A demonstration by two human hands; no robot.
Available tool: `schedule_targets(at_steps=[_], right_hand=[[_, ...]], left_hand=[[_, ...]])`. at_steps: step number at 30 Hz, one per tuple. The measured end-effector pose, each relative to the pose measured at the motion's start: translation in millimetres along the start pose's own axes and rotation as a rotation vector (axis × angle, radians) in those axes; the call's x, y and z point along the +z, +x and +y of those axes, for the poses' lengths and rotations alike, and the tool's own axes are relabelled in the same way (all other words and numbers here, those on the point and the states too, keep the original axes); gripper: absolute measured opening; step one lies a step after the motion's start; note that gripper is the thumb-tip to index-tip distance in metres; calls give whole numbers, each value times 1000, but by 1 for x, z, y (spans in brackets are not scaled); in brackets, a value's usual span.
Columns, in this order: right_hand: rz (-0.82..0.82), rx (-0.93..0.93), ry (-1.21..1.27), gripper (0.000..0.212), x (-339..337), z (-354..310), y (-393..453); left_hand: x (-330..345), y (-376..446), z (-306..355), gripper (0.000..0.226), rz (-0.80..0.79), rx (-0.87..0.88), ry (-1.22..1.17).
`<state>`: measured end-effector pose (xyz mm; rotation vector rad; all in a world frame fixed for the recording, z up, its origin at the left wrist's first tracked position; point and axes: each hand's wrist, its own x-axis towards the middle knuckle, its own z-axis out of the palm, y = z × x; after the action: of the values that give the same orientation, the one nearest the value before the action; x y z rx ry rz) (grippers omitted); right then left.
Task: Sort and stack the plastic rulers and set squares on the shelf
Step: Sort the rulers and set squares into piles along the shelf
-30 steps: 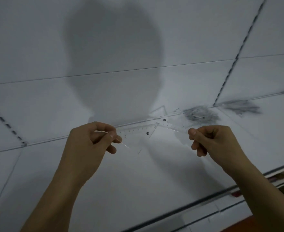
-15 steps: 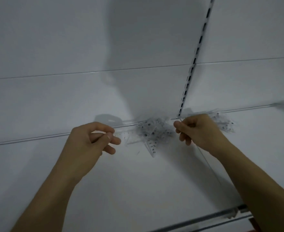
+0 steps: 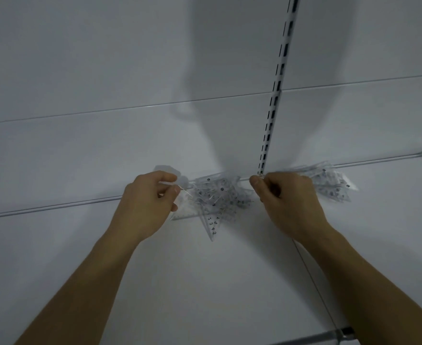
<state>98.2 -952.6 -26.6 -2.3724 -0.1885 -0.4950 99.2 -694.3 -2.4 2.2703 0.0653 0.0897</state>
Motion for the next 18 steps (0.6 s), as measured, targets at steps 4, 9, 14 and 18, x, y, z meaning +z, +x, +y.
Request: schedule_targets(at_steps=[4, 9, 14, 18], right_hand=[[-37, -162, -142, 43, 0, -8, -5], [-304, -366, -314, 28, 6, -48, 3], [-443, -540, -335, 48, 45, -100, 13], [-530, -661, -281, 60, 90, -156, 13]], left_hand=[[-10, -15, -6, 29, 75, 85, 173], [-41, -39, -27, 46, 24, 131, 384], [-102, -70, -76, 55, 66, 22, 624], [-157, -103, -117, 61, 108, -132, 687]])
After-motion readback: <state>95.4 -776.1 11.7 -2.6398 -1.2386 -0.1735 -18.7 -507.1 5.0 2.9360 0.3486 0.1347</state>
